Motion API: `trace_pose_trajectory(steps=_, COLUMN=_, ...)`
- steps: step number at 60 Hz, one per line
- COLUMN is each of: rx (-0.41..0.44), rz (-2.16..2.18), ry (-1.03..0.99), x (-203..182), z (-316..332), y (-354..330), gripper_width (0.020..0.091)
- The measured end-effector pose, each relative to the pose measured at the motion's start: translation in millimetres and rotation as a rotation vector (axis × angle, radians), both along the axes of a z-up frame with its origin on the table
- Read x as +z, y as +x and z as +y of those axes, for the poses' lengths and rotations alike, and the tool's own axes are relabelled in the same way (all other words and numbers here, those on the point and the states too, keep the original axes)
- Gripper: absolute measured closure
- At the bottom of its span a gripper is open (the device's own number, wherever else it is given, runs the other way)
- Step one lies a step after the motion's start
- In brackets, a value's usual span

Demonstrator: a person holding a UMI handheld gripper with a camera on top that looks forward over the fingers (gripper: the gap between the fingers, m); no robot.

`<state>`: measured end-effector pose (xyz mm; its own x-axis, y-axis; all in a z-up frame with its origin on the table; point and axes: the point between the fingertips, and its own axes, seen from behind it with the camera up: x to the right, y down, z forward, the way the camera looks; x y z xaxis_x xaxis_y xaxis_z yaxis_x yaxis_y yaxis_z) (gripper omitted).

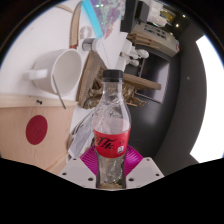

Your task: Pour water

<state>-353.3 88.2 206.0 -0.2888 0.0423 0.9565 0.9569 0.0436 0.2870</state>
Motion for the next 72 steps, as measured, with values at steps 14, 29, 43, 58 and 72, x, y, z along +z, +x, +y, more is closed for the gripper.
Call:
trace_pose_trajectory(steps=14, rx=-0.130, rz=0.786, ry=-0.181, x=6.2, z=-15.4, y=7.0, gripper_width=0.0820)
trace_pose_trajectory(steps=29, rx=-0.215, rz=1.478, ry=-0.380, x=-45.5, z=-24.1, y=3.1, gripper_width=0.0820)
trace_pose_trajectory(steps=43, rx=-0.251, rz=1.677, ry=-0.447, x=-106.4, z=-21.3, y=1.0, gripper_width=0.0819)
trace_pose_trajectory(steps=58, rx=-0.252, rz=1.719, ry=-0.401, x=-124.5, z=-18.8, y=11.9, gripper_width=0.0777)
trace_pose_trajectory(steps=72, rx=-0.315, rz=1.760, ry=-0.430, x=-115.9, z=-37.6, y=22.4, gripper_width=0.0253)
